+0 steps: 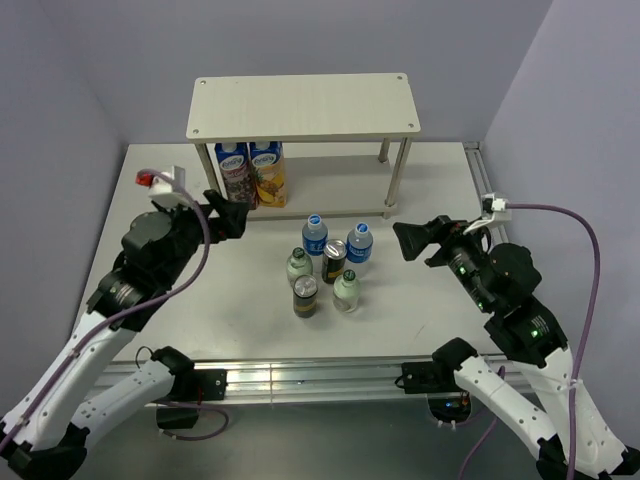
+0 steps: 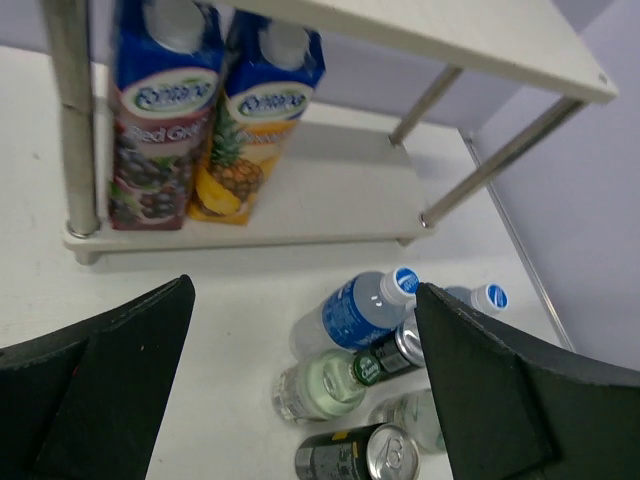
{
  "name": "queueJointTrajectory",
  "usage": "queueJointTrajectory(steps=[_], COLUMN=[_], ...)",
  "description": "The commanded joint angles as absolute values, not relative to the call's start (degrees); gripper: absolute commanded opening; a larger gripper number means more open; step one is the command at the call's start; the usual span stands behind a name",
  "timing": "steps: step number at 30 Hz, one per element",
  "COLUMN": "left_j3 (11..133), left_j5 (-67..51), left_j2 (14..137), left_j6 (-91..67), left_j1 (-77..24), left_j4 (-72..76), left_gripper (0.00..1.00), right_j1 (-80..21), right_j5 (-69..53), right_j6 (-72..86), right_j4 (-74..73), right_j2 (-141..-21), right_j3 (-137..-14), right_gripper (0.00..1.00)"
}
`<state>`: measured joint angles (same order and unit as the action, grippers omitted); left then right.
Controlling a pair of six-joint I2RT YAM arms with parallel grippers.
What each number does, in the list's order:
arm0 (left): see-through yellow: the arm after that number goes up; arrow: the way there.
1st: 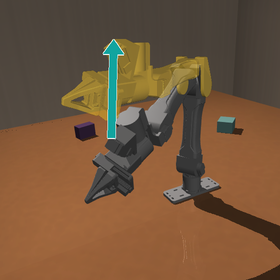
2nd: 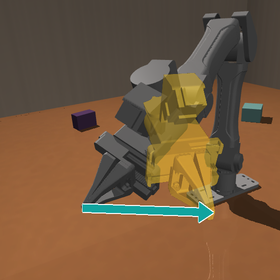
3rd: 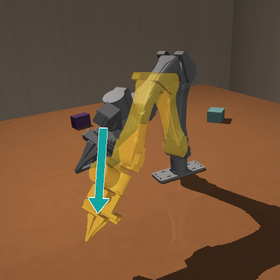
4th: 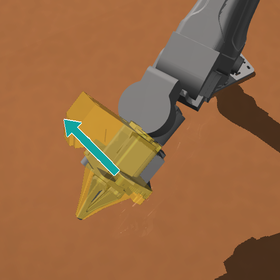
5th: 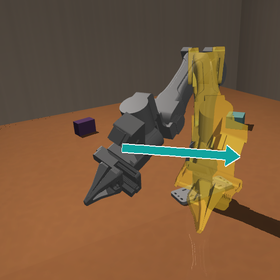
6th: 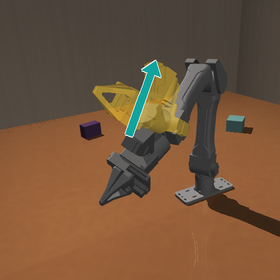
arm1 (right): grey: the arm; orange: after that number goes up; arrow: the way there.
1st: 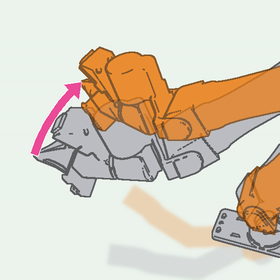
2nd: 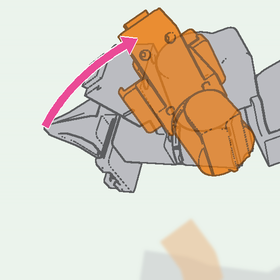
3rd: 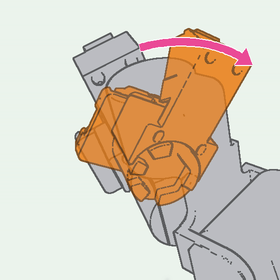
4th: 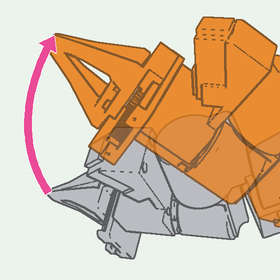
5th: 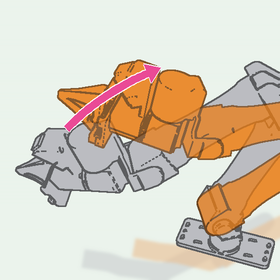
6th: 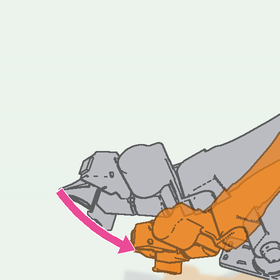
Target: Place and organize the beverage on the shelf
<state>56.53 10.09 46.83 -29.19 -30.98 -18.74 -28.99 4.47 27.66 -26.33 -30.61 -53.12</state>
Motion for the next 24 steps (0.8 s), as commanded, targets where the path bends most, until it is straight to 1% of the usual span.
queueJointTrajectory(steps=[1, 3, 5, 7, 8, 9, 10, 11, 12, 14, 15, 16, 18, 19, 21, 22, 23, 24], left_j3=[55.82, 54.15, 52.13, 50.72, 50.54, 50.28, 49.66, 49.14, 48.52, 46.24, 45.62, 45.27, 45.35, 45.79, 46.58, 46.76, 46.93, 46.93], left_j5=[23.98, 26.36, 31.45, 36.62, 42.83, 45.85, 47.71, 49.20, 48.70, 46.68, 46.50, 46.41, 47.37, 47.98, 48.34, 48.34, 48.51, 48.52], left_j2=[44.56, 44.21, 44.38, 45.69, 46.40, 47.10, 48.33, 48.60, 48.78, 48.43, 48.08, 47.90, 47.90, 48.16, 48.86, 49.39, 49.83, 50.53], left_j6=[-29.44, -31.02, -32.60, -34.18, -36.02, -36.91, -37.52, -38.31, -38.15, -36.49, -36.21, -35.86, -34.55, -33.93, -32.26, -31.65, -31.47, -31.46], left_j1=[-35.31, -37.78, -43.22, -48.49, -54.78, -58.06, -63.40, -65.28, -66.61, -67.50, -67.59, -67.59, -67.59, -67.59, -67.59, -67.59, -67.59, -67.59], left_j4=[-22.32, -22.42, -22.59, -23.29, -24.25, -25.56, -25.92, -25.84, -24.10, -21.54, -20.49, -19.09, -18.46, -18.20, -17.67, -17.49, -17.49, -17.40], left_gripper=[0.99, 0.99, 0.99, 0.99, 0.99, 0.99, 0.99, 0.99, 0.99, 0.99, 0.99, 0.99, 0.99, 0.99, 0.99, 0.99, 0.99, 0.99], right_j1=[-29.79, -30.06, -30.93, -33.65, -34.88, -36.20, -38.91, -40.59, -42.61, -49.81, -52.79, -58.56, -63.43, -68.42, -73.89, -76.70, -81.60, -83.91], right_j5=[9.75, 10.19, 15.27, 21.85, 28.85, 31.53, 33.90, 39.23, 42.16, 49.19, 55.05, 56.85, 62.02, 64.05, 69.93, 71.00, 71.71, 72.15], right_j6=[24.08, 22.77, 22.41, 22.85, 23.11, 23.29, 23.81, 24.51, 26.78, 29.43, 31.79, 33.03, 36.89, 39.52, 49.33, 52.00, 55.34, 60.85], right_j4=[-30.59, -31.29, -32.69, -36.18, -37.25, -38.40, -40.67, -41.65, -45.14, -47.98, -50.08, -51.05, -53.77, -55.88, -63.76, -65.64, -67.92, -70.55], right_j2=[-28.93, -27.87, -26.99, -27.59, -27.95, -28.65, -30.83, -32.15, -33.82, -38.04, -39.19, -41.11, -42.71, -44.80, -47.01, -49.28, -50.52, -51.76], right_j3=[-54.50, -54.14, -53.97, -54.49, -54.75, -55.10, -55.54, -56.24, -57.03, -58.79, -59.06, -59.76, -60.29, -61.34, -62.66, -63.28, -63.54, -63.72], right_gripper=[1.00, 1.00, 1.00, 1.00, 1.00, 1.00, 1.00, 1.00, 1.00, 1.00, 1.00, 1.00, 1.00, 1.00, 1.00, 1.00, 1.00, 1.00])
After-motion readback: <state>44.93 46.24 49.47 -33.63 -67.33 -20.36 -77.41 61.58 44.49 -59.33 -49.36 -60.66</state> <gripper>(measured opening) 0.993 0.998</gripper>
